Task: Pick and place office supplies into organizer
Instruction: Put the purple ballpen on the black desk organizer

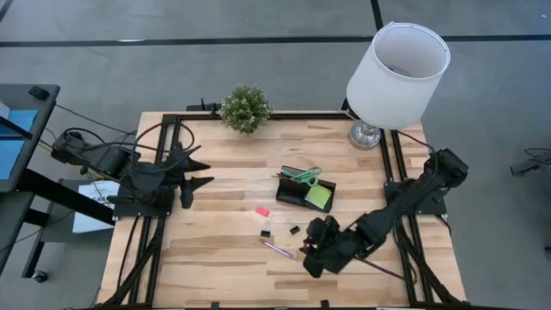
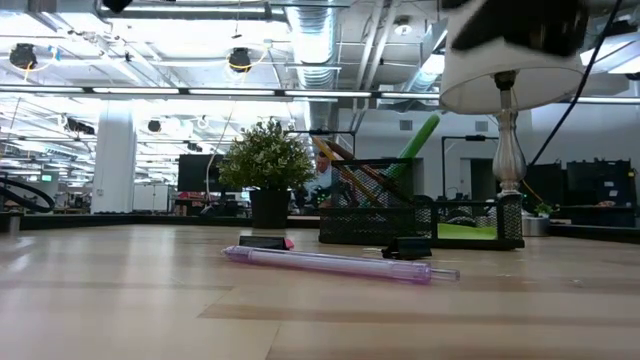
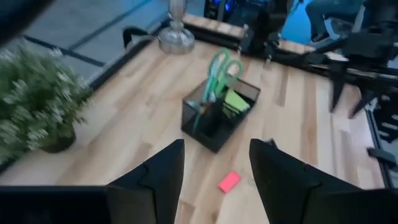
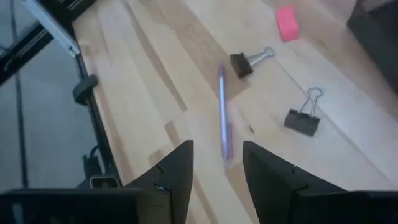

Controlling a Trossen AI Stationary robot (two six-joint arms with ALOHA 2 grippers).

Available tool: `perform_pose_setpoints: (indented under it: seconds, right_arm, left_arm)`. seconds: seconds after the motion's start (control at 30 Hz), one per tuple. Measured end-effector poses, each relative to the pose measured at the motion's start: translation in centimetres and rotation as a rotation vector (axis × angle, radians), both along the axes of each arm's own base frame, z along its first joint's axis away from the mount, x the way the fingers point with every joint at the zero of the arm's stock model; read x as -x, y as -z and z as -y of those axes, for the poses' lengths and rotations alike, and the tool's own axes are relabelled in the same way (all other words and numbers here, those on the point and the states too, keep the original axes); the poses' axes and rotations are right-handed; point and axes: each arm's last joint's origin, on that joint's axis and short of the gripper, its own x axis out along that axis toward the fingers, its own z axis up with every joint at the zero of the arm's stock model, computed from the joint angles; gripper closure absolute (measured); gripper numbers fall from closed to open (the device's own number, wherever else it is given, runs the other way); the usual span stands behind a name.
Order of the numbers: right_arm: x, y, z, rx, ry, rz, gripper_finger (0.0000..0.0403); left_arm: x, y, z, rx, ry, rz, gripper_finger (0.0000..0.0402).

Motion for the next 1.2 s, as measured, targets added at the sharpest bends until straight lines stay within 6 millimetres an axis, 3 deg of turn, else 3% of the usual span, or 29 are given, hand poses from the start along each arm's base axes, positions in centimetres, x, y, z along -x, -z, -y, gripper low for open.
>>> perform_pose_setpoints:
  seconds: [0.2,0.47,0.67,1.2]
  right_arm:
    - [-0.1,4.2,0.6,-0.114,-0.085,-0.031,0.0272]
    - [-1.5,8.6,-0.2,-0.006,-0.167,-0.032,0.0278]
    - [-1.9,12.1,-0.3,0.033,-0.128,-0.112,0.0294]
    - [-2.4,12.7,-0.7,0.02,-0.141,-0.073,0.0294]
  left_arm:
    - [-0.4,1.1,0.2,0.015,0.018,-0.032,0.0228]
    - [-0.7,1.3,0.3,-0.014,0.011,-0.044,0.0228]
    - [-0.7,1.3,0.3,-0.032,-0.003,-0.042,0.0228]
    - [-0.7,1.3,0.3,0.008,-0.026,-0.027,0.0228]
